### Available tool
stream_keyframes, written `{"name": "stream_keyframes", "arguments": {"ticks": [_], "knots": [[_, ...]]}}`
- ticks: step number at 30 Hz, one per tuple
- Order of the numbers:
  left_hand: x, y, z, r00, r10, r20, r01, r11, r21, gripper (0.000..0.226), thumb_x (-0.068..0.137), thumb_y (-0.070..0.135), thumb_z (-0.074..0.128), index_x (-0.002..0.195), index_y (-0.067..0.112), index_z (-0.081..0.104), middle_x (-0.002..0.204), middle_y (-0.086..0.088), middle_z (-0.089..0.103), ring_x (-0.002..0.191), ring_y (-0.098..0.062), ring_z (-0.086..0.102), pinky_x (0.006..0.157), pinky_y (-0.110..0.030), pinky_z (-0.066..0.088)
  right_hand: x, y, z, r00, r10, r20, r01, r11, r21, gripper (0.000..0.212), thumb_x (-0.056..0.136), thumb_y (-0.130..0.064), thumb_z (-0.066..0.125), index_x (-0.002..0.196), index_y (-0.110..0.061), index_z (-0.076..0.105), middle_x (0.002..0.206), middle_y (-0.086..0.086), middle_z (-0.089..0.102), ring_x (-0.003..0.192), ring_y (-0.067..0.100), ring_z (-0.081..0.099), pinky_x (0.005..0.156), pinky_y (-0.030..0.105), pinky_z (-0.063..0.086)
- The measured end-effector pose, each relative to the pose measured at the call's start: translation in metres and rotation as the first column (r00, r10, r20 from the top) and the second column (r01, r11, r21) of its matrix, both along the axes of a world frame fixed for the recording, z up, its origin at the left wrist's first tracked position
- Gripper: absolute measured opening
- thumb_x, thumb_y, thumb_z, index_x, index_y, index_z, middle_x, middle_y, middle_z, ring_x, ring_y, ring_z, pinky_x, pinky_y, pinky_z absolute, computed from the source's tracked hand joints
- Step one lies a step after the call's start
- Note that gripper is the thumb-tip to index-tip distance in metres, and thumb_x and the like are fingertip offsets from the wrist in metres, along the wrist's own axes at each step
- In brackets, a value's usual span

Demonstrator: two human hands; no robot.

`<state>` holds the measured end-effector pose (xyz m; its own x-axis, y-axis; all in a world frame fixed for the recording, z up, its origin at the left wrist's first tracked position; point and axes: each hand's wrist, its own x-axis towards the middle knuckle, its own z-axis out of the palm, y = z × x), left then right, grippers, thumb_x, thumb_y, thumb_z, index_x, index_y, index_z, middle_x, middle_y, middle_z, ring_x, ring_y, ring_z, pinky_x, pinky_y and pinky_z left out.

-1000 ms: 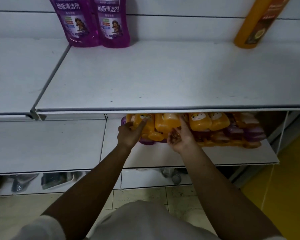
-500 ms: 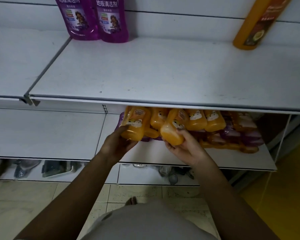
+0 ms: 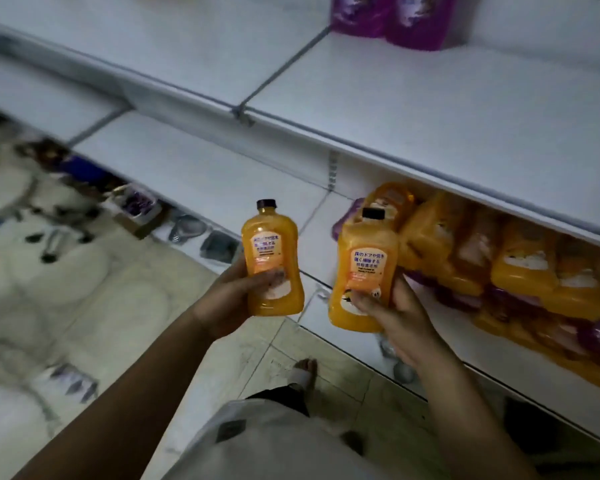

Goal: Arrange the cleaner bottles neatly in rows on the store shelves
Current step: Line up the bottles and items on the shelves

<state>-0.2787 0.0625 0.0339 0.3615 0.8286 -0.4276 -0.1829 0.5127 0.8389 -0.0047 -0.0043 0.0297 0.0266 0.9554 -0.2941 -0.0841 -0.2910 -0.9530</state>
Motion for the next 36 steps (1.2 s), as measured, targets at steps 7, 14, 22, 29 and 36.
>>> {"name": "stream_keyframes", "arguments": {"ticks": [7,14,22,29,36], "knots": [[-0.095,-0.033,0.041,0.899,0.423,-0.118,-0.384,0.888,0.254,0.076,0.072,0.040,0.094,0.136,0.015,0.062,0.127,-0.013,0.074,0.117,-0.035,0.072,0.090,-0.045,0.061,-0.101,0.038,0.036,0.970,0.207,0.130,-0.227,0.960,0.164,0.060,0.079,-0.039,0.089,0.129,-0.034,0.058,0.119,-0.009,0.074,0.110,0.009,0.071,0.097,0.039,0.057],[-0.199,-0.023,0.108,0.776,0.619,-0.122,-0.480,0.704,0.523,0.049,0.083,0.022,0.075,0.130,0.028,0.062,0.120,-0.001,0.076,0.115,-0.023,0.073,0.094,-0.045,0.059,-0.201,0.081,0.117,0.954,0.228,0.196,-0.287,0.887,0.362,0.052,0.079,-0.028,0.086,0.125,-0.027,0.061,0.112,-0.010,0.076,0.102,0.007,0.073,0.081,0.021,0.059],[-0.344,0.041,0.171,0.775,0.630,-0.055,-0.431,0.590,0.683,0.055,0.081,0.026,0.076,0.134,0.026,0.058,0.121,0.000,0.076,0.116,-0.021,0.073,0.090,-0.037,0.063,-0.351,0.160,0.185,0.983,0.115,0.141,-0.174,0.823,0.541,0.059,0.076,-0.034,0.085,0.129,-0.023,0.062,0.116,-0.005,0.076,0.109,0.013,0.073,0.094,0.036,0.057],[-0.422,0.111,0.193,0.765,0.644,-0.024,-0.458,0.570,0.683,0.052,0.080,0.034,0.073,0.131,0.033,0.060,0.117,0.006,0.077,0.111,-0.017,0.074,0.085,-0.039,0.062,-0.427,0.227,0.201,0.993,0.086,0.077,-0.114,0.827,0.551,0.057,0.077,-0.029,0.089,0.126,-0.026,0.061,0.117,-0.005,0.075,0.110,0.014,0.072,0.099,0.040,0.056],[-0.479,0.216,0.204,0.743,0.669,-0.002,-0.486,0.542,0.685,0.046,0.080,0.040,0.071,0.125,0.034,0.062,0.112,0.009,0.078,0.107,-0.015,0.075,0.081,-0.034,0.062,-0.486,0.330,0.212,0.995,0.081,0.056,-0.098,0.800,0.592,0.053,0.081,-0.032,0.085,0.128,-0.030,0.060,0.118,-0.005,0.075,0.111,0.016,0.072,0.098,0.043,0.056]]}}
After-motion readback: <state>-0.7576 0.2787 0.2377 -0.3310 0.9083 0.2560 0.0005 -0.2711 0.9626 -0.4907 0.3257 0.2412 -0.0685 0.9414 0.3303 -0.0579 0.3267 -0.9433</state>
